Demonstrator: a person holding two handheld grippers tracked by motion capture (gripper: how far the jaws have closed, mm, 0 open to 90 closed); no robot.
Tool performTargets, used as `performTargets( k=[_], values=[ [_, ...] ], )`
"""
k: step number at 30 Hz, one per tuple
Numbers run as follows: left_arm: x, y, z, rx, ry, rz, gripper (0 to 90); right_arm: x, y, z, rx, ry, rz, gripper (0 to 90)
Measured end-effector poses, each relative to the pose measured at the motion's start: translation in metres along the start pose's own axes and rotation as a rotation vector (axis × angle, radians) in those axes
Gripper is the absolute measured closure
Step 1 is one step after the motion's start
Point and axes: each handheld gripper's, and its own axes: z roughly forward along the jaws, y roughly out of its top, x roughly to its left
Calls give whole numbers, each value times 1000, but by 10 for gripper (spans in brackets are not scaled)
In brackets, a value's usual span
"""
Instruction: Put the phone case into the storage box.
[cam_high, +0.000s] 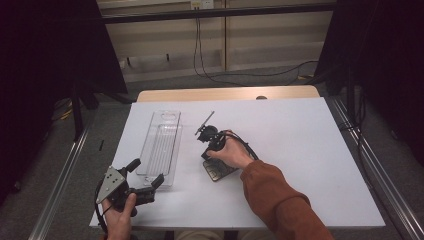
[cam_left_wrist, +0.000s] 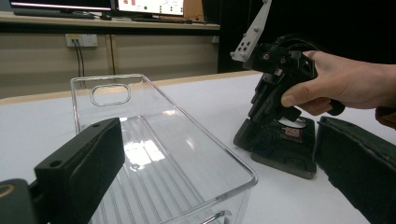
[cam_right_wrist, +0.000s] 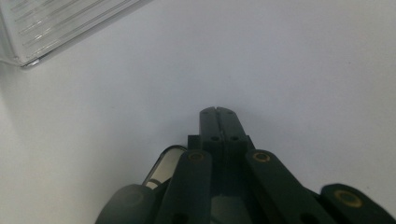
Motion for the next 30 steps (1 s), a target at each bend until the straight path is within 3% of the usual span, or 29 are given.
performTargets(
  k=[9, 30],
  values=[
    [1, 0, 0, 1, -3, 2, 23, 5, -4, -1, 9, 16, -17, 900],
    [0, 0, 1, 8, -7, 10, 22, 16, -37, -17, 42, 52, -36, 900]
  ],
)
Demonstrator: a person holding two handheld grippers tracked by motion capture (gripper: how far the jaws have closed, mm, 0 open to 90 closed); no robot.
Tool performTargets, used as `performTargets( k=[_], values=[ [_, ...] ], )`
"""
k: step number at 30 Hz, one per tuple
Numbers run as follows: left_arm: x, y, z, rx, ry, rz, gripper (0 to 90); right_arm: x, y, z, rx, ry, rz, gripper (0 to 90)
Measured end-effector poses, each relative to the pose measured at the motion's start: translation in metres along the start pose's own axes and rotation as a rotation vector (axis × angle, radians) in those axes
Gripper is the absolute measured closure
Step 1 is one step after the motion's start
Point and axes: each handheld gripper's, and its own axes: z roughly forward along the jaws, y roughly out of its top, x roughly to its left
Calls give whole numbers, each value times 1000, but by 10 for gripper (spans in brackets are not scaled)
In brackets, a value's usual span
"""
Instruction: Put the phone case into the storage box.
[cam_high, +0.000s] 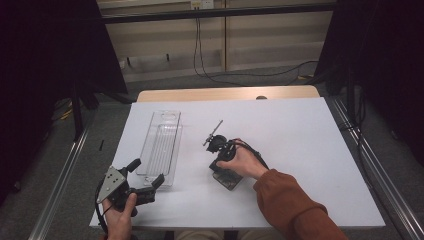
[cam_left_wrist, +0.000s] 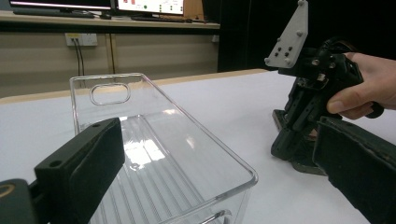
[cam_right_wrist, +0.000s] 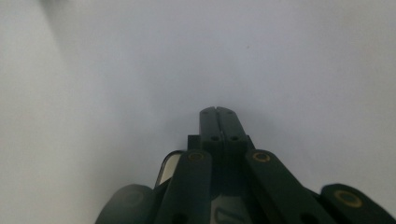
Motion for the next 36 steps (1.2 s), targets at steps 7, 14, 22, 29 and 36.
performTargets(
  k=[7, 14, 22, 29, 36],
  values=[
    [-1, 0, 0, 4, 8, -3, 22, 2, -13, -6, 8, 7, 1, 900],
    [-2, 0, 2, -1, 3, -9, 23, 5, -30, -14, 14, 4, 16, 900],
    [-2, 0, 3, 0, -1, -9, 23, 5, -52, -24, 9, 7, 32, 900],
    [-2, 0, 3, 9, 2, -2, 23, 5, -68, -32, 14, -1, 48, 900],
    [-3, 0, 4, 4, 1, -4, 22, 3, -86, -41, 15, -8, 75, 900]
  ],
)
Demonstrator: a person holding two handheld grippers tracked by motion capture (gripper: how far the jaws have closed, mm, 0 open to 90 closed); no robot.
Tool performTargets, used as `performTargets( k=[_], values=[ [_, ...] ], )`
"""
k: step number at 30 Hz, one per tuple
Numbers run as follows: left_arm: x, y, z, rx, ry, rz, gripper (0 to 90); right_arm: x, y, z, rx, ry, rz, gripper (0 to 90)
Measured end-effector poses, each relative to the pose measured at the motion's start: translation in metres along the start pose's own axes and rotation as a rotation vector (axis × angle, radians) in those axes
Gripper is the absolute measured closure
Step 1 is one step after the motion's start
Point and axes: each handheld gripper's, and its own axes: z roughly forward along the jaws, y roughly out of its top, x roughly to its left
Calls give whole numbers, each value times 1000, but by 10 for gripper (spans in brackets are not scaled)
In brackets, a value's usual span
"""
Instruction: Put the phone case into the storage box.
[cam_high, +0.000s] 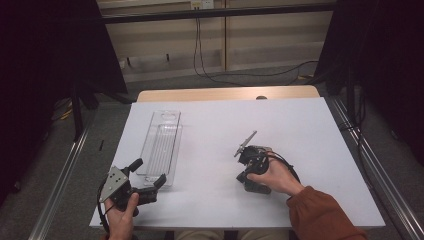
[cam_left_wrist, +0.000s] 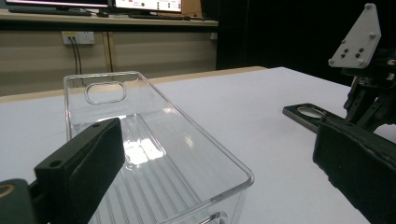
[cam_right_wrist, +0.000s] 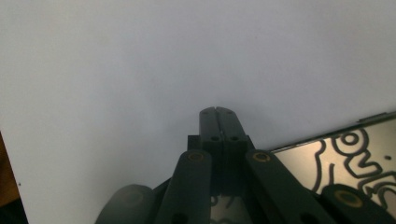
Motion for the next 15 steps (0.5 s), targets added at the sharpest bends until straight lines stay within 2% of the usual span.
performTargets(
  k=[8, 15],
  values=[
    [0, 0, 0, 1, -1, -1, 23, -2, -16, -8, -4, -21, 25, 900],
    [-1, 0, 1, 4, -2, -11, 22, -10, -33, -16, -19, -35, 50, 900]
  ],
)
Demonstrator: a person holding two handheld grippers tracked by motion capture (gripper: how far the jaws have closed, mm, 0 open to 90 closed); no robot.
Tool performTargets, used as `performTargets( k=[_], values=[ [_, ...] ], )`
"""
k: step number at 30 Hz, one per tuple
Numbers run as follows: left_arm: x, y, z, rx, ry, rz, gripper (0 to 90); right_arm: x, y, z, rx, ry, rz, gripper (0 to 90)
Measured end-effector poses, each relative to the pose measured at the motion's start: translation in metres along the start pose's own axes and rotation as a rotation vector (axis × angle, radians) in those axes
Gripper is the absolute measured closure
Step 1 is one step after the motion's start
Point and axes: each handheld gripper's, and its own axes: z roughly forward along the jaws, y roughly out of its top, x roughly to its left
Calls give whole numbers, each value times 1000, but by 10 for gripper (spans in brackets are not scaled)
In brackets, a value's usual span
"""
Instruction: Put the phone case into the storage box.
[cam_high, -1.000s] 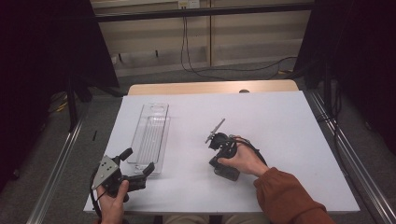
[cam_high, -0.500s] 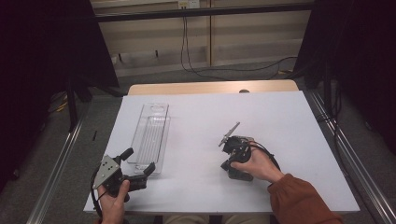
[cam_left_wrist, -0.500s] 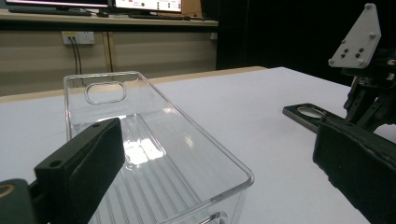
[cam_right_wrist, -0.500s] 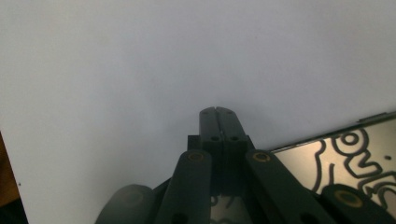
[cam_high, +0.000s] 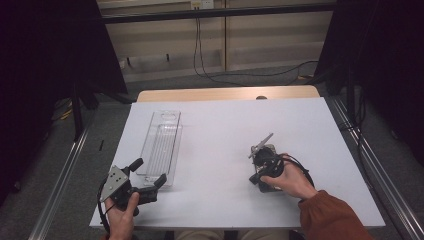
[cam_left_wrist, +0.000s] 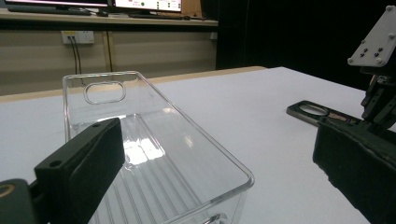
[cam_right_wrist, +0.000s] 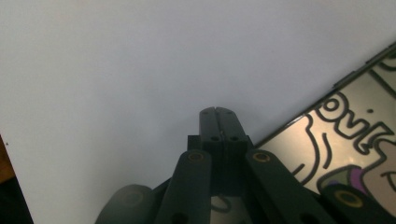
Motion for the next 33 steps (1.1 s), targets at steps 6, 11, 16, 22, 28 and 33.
performTargets(
  k=[6, 11, 16, 22, 28, 33],
  values=[
    [0, 0, 0, 8, 0, 8, 23, -7, -10, -5, -25, -7, 25, 900],
    [1, 0, 0, 0, -3, 12, 22, -11, -16, -7, -42, -9, 51, 900],
    [1, 0, 0, 2, 2, 10, 23, -16, -20, -11, -41, -19, 61, 900],
    [1, 0, 0, 1, 1, 9, 23, -21, -23, -13, -44, -37, 67, 900],
    [1, 0, 0, -2, 2, 7, 22, -28, -28, -17, -57, -51, 93, 900],
    [2, 0, 0, -3, 2, 5, 23, -29, -29, -17, -56, -60, 91, 900]
  ],
)
